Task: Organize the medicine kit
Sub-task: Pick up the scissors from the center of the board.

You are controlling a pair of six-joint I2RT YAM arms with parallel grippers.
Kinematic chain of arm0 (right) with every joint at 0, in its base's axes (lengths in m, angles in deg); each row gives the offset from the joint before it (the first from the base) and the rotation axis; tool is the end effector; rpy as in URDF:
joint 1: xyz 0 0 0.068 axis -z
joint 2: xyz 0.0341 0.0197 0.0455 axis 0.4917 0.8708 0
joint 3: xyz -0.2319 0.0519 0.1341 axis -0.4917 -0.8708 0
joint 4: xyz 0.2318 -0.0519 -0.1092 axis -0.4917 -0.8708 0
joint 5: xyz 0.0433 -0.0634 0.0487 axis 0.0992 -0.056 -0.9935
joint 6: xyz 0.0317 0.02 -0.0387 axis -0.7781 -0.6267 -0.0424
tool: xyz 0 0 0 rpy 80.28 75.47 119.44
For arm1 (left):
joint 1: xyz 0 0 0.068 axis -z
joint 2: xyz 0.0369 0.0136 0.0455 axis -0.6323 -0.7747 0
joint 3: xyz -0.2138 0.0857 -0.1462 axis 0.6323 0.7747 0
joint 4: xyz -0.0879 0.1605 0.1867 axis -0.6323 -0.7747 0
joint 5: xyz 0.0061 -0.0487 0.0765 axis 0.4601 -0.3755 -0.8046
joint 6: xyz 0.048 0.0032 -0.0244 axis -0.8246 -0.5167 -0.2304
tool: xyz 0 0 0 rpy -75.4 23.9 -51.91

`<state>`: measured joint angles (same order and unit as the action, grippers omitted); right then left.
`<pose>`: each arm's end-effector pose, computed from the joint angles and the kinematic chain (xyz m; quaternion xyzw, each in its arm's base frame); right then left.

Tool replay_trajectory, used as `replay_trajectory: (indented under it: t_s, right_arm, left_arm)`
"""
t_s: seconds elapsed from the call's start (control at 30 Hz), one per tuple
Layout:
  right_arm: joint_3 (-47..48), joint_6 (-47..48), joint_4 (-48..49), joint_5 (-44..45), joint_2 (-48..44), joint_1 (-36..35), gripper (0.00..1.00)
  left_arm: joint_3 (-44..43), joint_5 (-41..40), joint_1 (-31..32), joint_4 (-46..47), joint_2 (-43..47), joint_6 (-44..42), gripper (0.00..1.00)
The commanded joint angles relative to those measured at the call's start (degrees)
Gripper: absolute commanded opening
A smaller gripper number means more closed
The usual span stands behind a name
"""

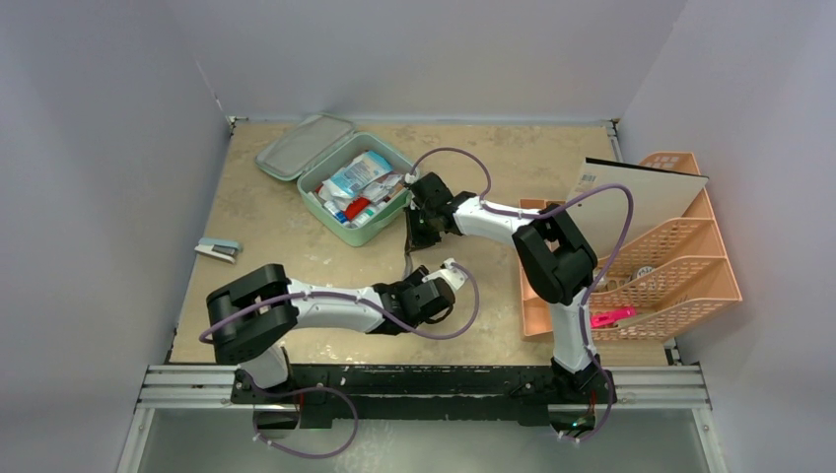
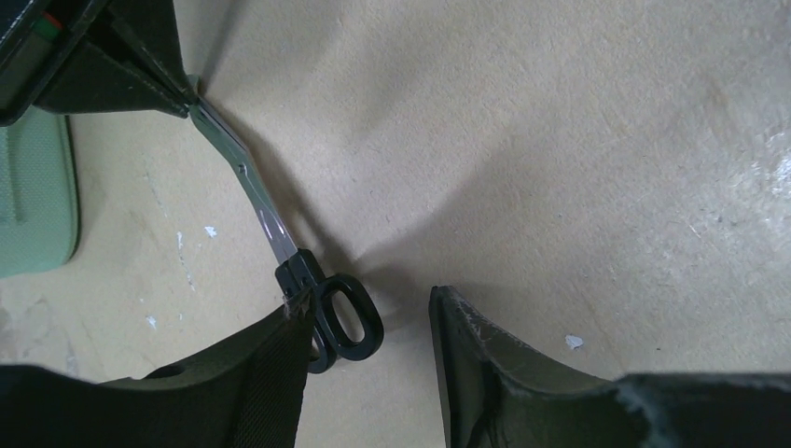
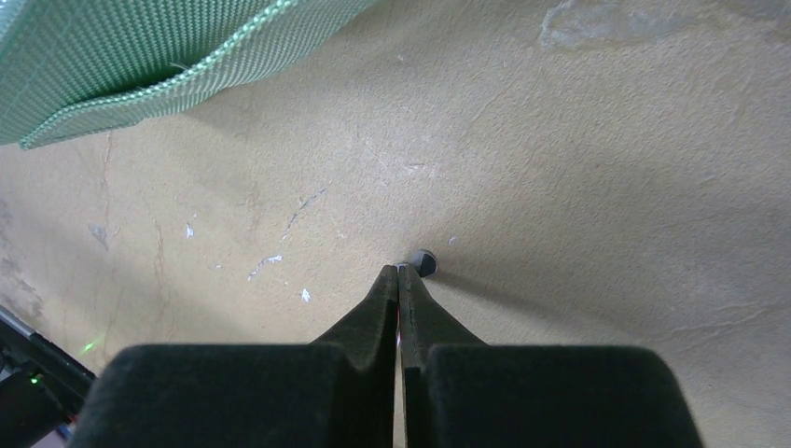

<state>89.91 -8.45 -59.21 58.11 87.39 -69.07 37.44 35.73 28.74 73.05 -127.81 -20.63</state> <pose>0.3392 0.2888 0.1641 -0.1176 0.9296 0.2592 0.2343 0.1333 -0.2799 0.1531 0.3720 0.8452 0.0213 0.3832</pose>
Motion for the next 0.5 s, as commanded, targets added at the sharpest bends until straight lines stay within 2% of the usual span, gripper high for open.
replay_trajectory:
  t_s: [0.0, 0.3, 0.33, 0.47]
  right_arm:
    - [-0.51, 0.00, -4.63, 0.09, 2.56, -0.21, 0.00]
    - [-0.72, -0.36, -4.41, -0.13, 2.28, -0.24, 0.00]
    - [-0.76, -0.40, -4.41, -0.09, 2.06, -0.21, 0.00]
    - [-1.14, -0.80, -3.98, -0.37, 0.56, -0.16, 0.00]
  left_arm:
    - [-1.70, -6.54, 1.60, -0.36, -0.50, -1.74, 0.46]
    - [-1.93, -9.66, 2.95, -0.66, -2.63, -1.26, 0.38]
    - [-2.06, -10.42, 3.23, -0.92, -2.74, -1.11, 0.35]
    - [-2.99, -12.56, 4.46, -2.46, -2.72, -1.16, 0.13]
